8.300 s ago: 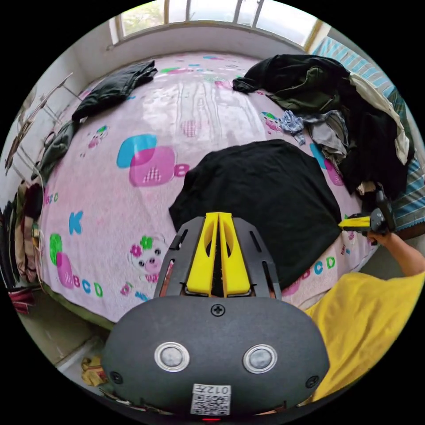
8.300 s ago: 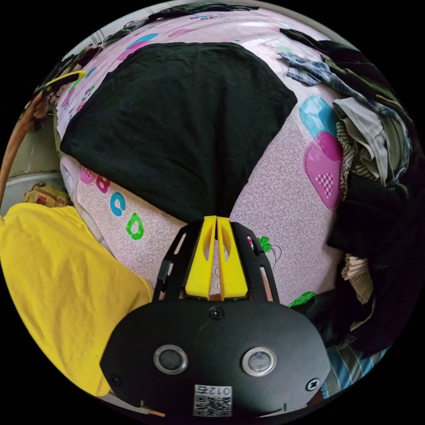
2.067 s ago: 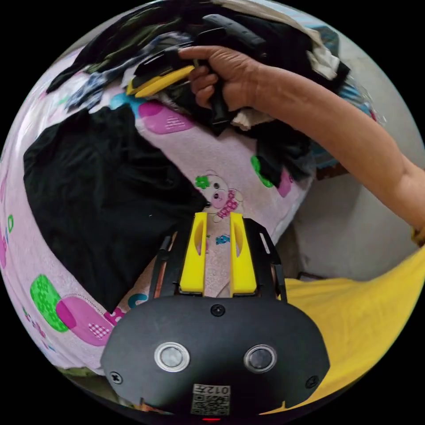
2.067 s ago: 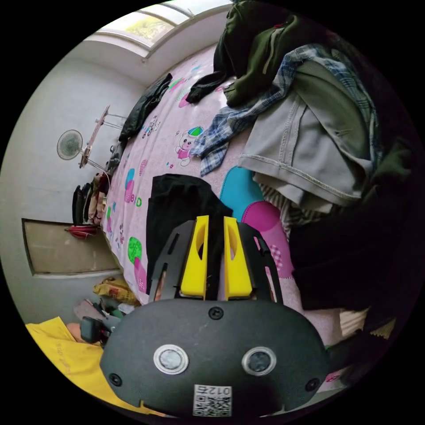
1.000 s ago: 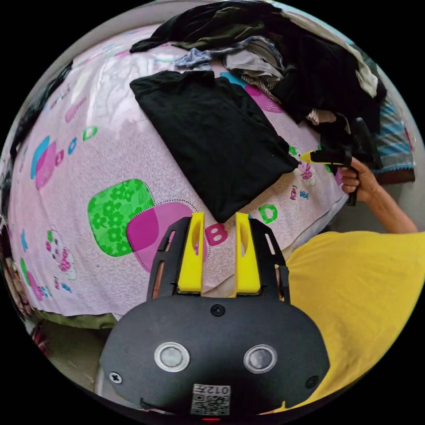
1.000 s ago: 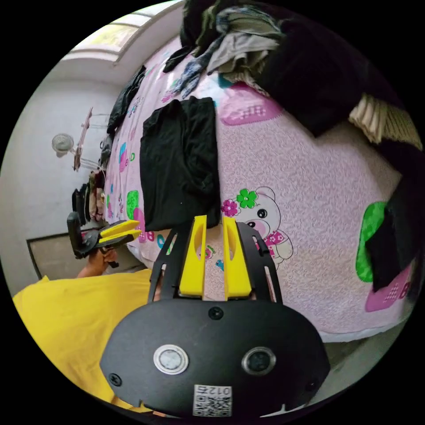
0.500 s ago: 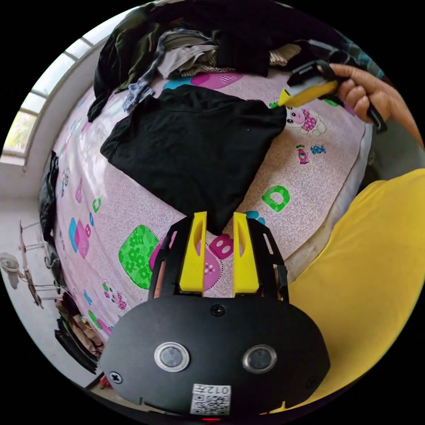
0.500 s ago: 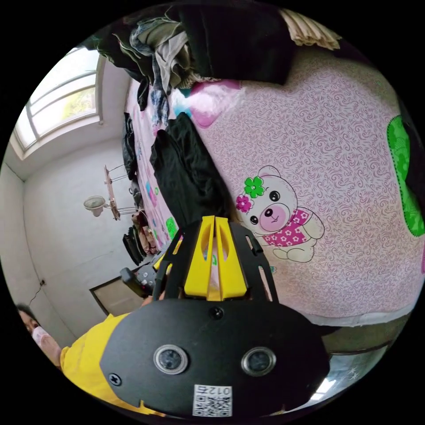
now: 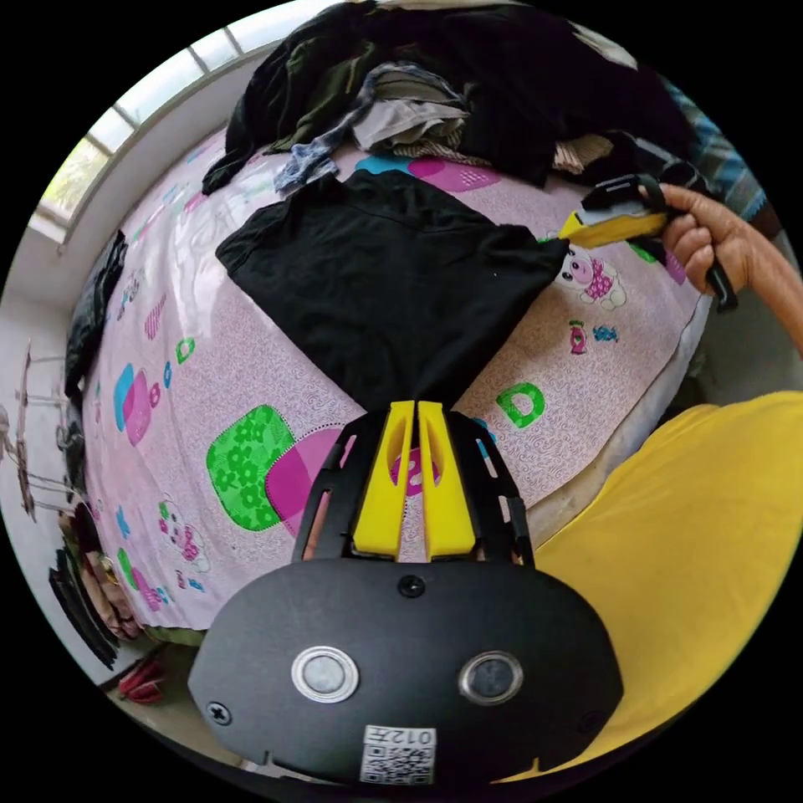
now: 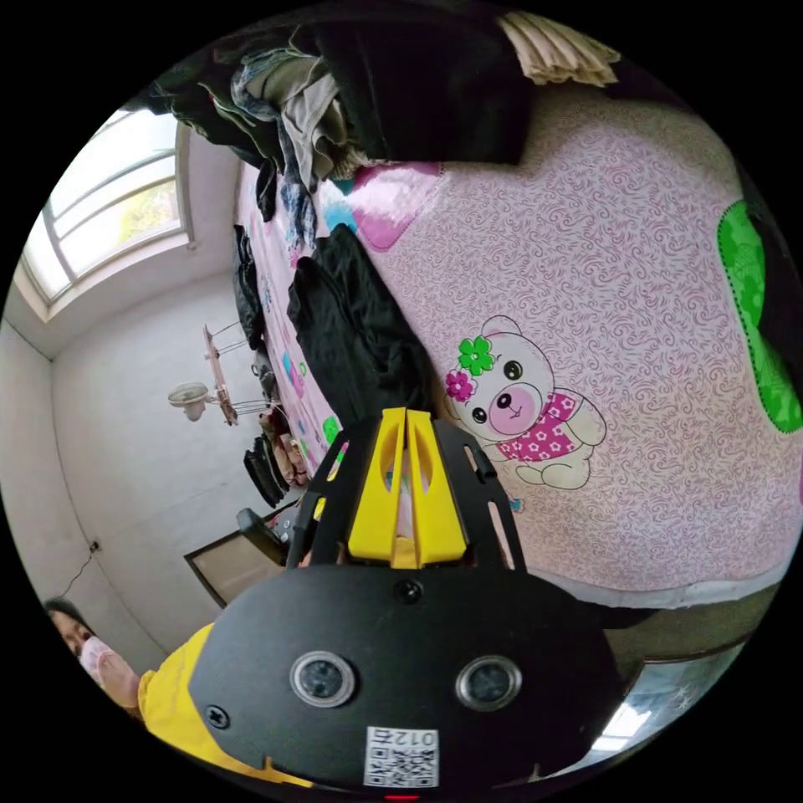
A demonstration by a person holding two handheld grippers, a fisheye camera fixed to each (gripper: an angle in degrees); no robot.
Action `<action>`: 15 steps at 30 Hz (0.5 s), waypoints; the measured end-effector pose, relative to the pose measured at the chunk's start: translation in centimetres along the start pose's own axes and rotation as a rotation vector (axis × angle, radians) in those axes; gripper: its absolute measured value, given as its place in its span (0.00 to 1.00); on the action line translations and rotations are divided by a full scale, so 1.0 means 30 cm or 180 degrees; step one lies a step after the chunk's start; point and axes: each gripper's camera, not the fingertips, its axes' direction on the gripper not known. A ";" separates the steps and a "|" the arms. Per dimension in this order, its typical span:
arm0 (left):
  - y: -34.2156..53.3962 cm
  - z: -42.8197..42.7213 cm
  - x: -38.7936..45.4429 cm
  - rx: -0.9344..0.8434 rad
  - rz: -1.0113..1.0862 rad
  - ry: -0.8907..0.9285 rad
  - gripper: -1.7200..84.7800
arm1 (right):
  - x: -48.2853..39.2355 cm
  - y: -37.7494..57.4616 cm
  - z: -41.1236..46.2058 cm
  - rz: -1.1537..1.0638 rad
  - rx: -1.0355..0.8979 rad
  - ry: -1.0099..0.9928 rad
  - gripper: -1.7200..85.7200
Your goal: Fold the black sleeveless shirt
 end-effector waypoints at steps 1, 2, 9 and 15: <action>0.018 0.002 -0.032 0.0005 -0.0171 0.0193 0.02 | -0.010 -0.007 0.001 -0.0043 0.0000 -0.0103 0.02; 0.040 0.003 -0.070 0.0032 -0.0403 0.0390 0.02 | -0.017 -0.010 0.000 -0.0070 0.0005 -0.0171 0.02; 0.179 -0.002 -0.143 0.0249 -0.0854 0.0498 0.02 | 0.083 -0.017 0.062 0.0010 -0.0040 -0.0034 0.02; 0.241 0.012 -0.064 0.0183 -0.0606 0.0224 0.02 | 0.116 -0.007 0.091 -0.0008 -0.0035 0.0144 0.03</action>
